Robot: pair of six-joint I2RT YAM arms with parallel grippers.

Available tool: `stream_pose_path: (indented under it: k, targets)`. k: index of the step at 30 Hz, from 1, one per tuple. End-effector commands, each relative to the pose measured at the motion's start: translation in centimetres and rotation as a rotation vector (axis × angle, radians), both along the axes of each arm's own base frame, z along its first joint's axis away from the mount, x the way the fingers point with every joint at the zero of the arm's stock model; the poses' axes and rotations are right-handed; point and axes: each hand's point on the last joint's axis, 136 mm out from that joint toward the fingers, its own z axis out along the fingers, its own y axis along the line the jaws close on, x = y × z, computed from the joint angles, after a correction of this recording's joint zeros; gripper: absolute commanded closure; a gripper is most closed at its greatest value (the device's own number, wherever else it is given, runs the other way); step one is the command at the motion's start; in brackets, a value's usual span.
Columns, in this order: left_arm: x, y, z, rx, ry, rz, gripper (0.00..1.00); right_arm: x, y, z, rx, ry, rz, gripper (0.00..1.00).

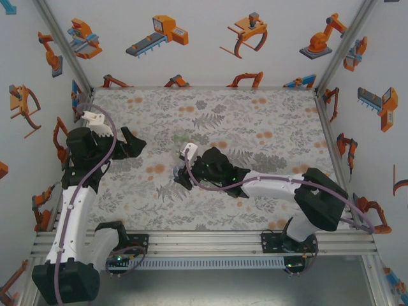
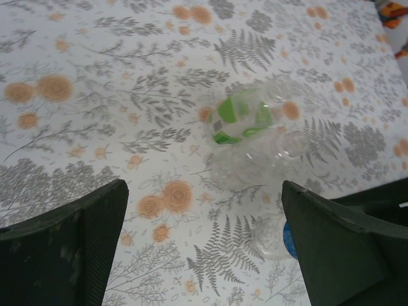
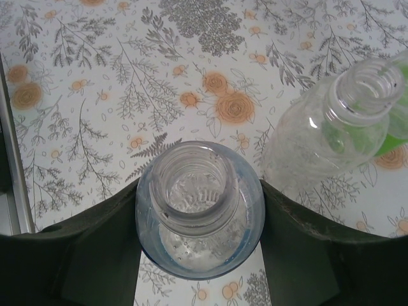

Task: Screw on the bottle caps

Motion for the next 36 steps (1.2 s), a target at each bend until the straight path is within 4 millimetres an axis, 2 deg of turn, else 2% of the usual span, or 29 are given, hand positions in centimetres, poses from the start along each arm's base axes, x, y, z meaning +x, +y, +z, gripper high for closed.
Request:
stream_pose_path:
  k: [1,5,8,15,25,31,36]
  targets:
    - [-1.5,-3.0,2.9,-0.012,-0.102,-0.169,0.00,-0.8,-1.0,1.0,-0.005,0.034,-0.010,0.55]
    - [-4.4,-7.4,3.6,-0.045,-0.167,-0.454,0.00,-1.2,-1.8,2.6,0.050,0.055,-0.026,0.55]
    - [-6.3,-9.3,4.9,-0.107,-0.241,-0.599,0.00,-1.5,-2.2,3.8,0.094,0.065,-0.037,0.56]
    - [-7.9,-10.4,6.4,-0.154,-0.314,-0.694,0.01,-1.8,-3.5,7.1,0.167,0.051,-0.065,0.57]
    - [-12.9,-13.3,6.9,-0.066,-0.487,-0.913,0.03,-2.7,-5.3,12.8,0.253,-0.016,-0.064,0.58]
    - [-13.2,-15.0,6.8,-0.072,-0.457,-0.975,0.03,-5.1,-5.2,15.7,0.309,-0.019,0.059,0.58]
    - [-14.7,-16.6,7.0,-0.088,-0.457,-1.064,0.03,-6.8,-5.3,17.6,0.370,-0.031,0.148,0.59]
